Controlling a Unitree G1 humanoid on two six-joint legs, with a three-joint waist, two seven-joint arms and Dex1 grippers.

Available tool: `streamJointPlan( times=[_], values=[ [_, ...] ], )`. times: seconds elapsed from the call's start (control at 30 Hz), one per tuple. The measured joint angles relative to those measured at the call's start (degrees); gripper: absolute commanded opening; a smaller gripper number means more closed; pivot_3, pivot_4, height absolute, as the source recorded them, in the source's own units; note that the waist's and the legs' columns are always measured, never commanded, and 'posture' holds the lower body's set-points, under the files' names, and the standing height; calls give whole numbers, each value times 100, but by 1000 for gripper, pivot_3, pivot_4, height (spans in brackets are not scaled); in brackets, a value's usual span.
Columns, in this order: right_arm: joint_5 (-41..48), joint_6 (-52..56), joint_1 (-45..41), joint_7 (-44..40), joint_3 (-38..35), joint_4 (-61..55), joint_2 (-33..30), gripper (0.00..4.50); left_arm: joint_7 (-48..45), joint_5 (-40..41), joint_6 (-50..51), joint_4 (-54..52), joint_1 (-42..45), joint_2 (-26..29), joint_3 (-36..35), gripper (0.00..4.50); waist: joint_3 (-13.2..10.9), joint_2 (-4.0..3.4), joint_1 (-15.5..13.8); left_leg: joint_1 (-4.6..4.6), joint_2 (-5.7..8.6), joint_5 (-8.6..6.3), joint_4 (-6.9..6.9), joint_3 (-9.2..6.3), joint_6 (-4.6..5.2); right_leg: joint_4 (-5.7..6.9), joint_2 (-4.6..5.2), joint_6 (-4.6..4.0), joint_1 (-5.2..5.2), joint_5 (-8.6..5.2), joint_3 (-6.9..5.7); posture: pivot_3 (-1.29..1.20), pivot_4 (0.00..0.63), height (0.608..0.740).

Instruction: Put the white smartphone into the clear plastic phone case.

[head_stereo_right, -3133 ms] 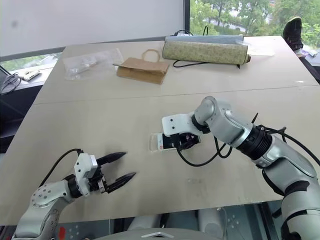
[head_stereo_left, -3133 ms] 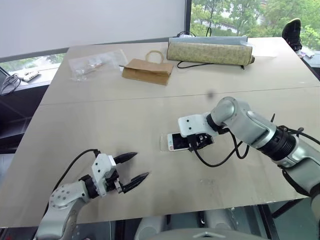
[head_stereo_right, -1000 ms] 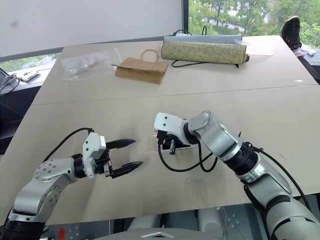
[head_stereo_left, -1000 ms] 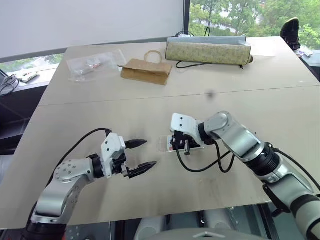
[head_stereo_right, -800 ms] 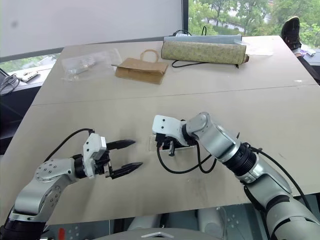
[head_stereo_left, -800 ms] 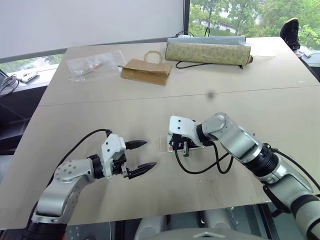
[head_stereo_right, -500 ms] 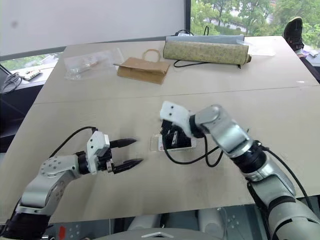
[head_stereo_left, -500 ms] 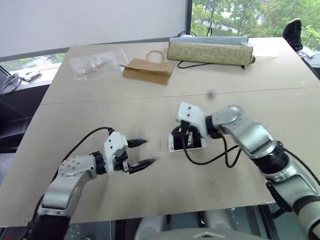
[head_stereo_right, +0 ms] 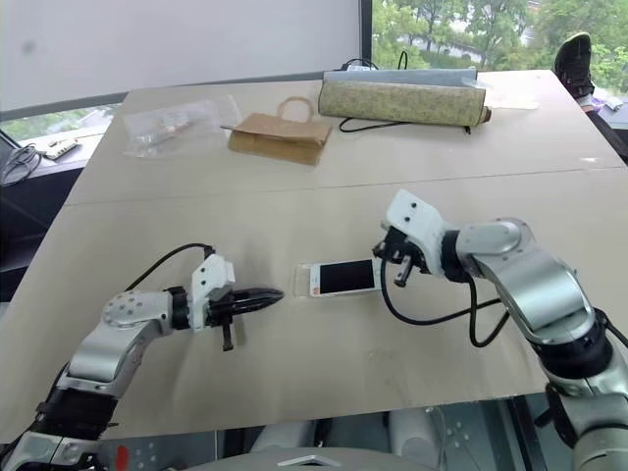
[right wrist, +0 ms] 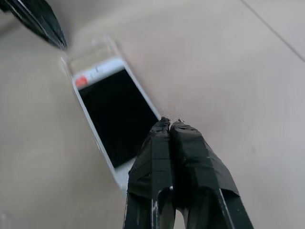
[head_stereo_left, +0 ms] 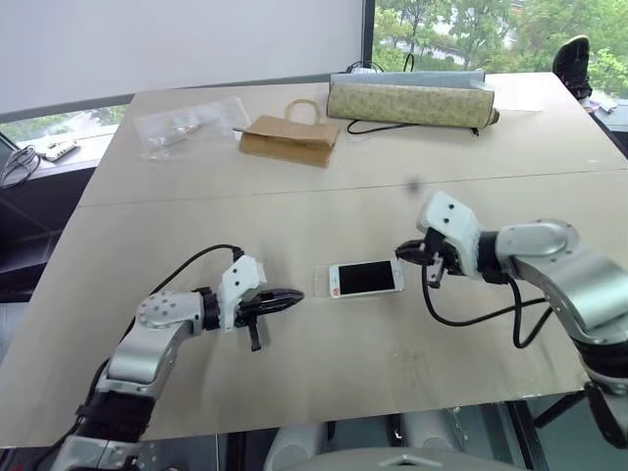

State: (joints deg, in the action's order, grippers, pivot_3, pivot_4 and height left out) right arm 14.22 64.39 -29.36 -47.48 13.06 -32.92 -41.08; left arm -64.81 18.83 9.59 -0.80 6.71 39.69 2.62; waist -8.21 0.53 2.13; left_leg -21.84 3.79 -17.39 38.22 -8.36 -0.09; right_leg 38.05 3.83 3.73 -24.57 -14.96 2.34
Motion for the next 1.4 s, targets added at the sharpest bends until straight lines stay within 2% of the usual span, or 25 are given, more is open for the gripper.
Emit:
streamJointPlan(
  times=[0.1, 0.3, 0.53, 1.4],
  values=[
    [-108, -120, 50, 182, 117, 2, -177, 0, -55, -90, -126, 187, 163, -1, 48, 27, 0, 0, 16, 3, 0, 0, 1, 4, 0, 4, 0, 0, 0, 0, 3, 0, 150, 740],
    [-402, -363, 124, 475, 652, 149, -229, 0, -90, -227, -277, 420, 403, -137, 214, 27, 5, -3, -66, 5, 3, 1, 11, 0, 1, 5, 4, 1, 12, 1, -4, 0, 150, 740],
    [-501, -435, 133, 545, 899, 193, -230, 0, -49, -300, -325, 428, 434, -217, 241, 27, 7, -4, -142, 5, 4, 1, 14, -3, 1, 5, 4, 2, 14, 1, -7, 0, 150, 740],
    [-611, -474, 16, 512, 1025, 251, -245, 0, 38, -30, 134, 364, 576, -300, 114, 27, 8, -4, -113, 9, 3, 1, 13, -6, 1, 0, 1, 3, 20, 1, -10, 0, 150, 740]
  ],
)
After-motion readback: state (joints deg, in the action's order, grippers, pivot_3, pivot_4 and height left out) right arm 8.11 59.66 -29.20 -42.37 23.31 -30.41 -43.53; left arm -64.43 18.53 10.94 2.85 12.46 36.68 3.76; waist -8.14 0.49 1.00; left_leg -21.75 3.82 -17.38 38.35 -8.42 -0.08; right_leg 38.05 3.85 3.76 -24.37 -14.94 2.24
